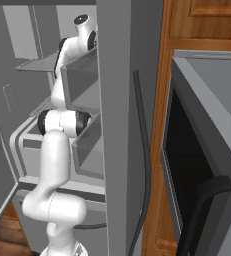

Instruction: Place the tupperware containing the chicken drumstick and bell pepper meal in the microwave. Close the microwave door and press the start button to reheat the meal.

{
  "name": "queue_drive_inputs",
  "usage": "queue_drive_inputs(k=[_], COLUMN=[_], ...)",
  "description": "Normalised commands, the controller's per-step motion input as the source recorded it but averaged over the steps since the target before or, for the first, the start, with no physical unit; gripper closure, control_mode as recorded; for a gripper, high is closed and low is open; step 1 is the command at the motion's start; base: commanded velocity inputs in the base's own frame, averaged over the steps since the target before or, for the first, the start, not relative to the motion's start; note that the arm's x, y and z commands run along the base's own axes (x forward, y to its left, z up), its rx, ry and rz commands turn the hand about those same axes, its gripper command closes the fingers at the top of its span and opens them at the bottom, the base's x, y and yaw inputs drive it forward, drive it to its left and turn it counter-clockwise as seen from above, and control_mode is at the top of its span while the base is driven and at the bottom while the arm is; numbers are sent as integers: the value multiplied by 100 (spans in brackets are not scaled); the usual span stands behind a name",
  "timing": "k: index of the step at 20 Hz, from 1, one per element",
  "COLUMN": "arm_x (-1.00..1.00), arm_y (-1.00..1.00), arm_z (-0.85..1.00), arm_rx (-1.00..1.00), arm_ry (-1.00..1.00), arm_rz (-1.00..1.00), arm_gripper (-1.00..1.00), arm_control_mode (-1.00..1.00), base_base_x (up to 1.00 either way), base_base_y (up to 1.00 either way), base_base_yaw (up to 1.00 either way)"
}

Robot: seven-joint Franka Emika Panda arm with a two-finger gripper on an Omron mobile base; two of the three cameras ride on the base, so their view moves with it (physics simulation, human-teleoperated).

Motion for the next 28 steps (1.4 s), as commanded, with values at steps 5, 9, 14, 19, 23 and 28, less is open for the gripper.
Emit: queue_drive_inputs(k=[5,9,14,19,23,28], arm_x=[3,-30,-65,-71,-19,0], arm_y=[0,0,15,31,8,-2], arm_z=[-4,-40,-42,-62,-77,-67], arm_rx=[0,-1,-3,-6,-4,-1], arm_ry=[0,0,0,-7,-26,-41], arm_rz=[0,-1,-3,-6,-13,-16], arm_gripper=[100,100,100,100,100,100], arm_control_mode=[-100,-100,-100,-100,-100,-100], base_base_x=[0,0,0,0,0,0], base_base_y=[0,0,0,0,0,0], base_base_yaw=[0,0,0,0,0,0])
